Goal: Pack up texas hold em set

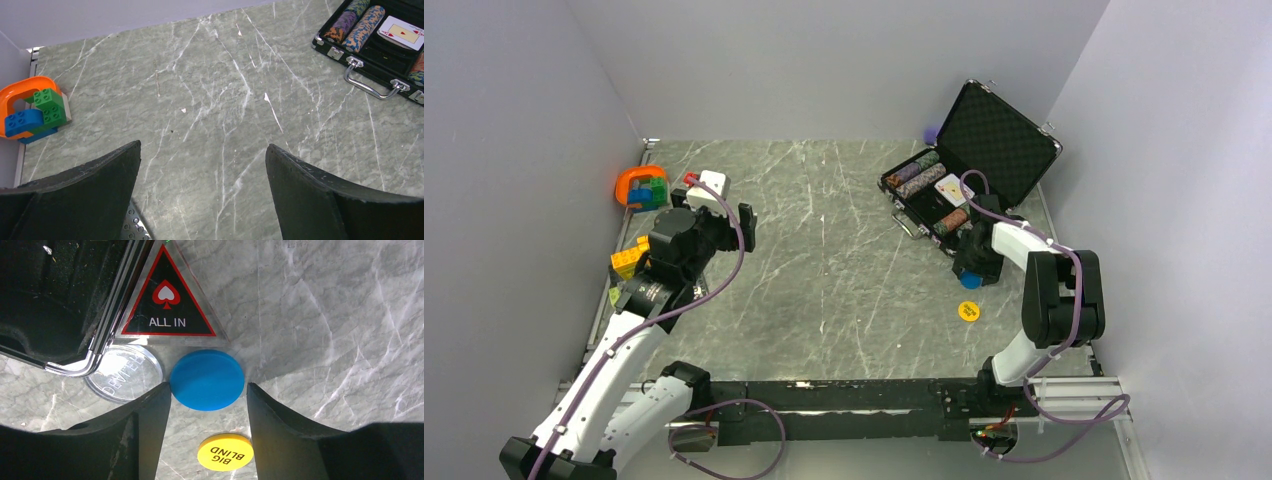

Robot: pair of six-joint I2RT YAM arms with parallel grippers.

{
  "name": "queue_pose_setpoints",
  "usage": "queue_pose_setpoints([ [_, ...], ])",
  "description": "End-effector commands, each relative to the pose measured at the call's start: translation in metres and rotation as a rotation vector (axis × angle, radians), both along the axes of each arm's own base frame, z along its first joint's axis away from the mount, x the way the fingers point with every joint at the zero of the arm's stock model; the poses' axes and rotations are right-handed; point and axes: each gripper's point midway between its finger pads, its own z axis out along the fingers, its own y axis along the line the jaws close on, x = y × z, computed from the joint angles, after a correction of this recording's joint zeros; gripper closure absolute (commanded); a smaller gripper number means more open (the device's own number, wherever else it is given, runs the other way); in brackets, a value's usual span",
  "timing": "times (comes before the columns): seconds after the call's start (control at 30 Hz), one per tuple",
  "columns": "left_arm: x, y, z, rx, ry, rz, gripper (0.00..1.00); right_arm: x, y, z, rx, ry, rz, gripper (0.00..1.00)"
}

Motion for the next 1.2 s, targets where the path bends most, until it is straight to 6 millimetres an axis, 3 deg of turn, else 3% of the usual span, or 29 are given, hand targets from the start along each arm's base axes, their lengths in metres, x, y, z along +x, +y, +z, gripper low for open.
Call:
queue_pose_setpoints([
  [0.0,0.001,-0.001,0.007,-0.013,-0.025,0.003,0.02,-0.005,-0.004,-0.015,-0.001,0.023,-0.004,0.39],
  [0.3,0.000,-0.001,0.007,-0.015,-0.025,0.004,0.02,-0.011,-0.002,-0.026,0.020,0.052,-0.009,0.42],
  [0.53,0.000,-0.001,0.008,-0.017,-0.027,0.002,0.02,-0.013,-0.001,-0.030,0.029,0.066,-0.005,0.52],
  [0.7,0.000,-0.001,0.009,-0.019,-0.029,0.000,0.02,-0.013,0.000,-0.022,0.036,0.047,-0.007,0.59],
  [1.17,-0.001,-0.003,0.009,-0.026,-0.032,-0.010,0.02,-0.020,0.003,0.012,0.055,-0.014,-0.026,0.61],
])
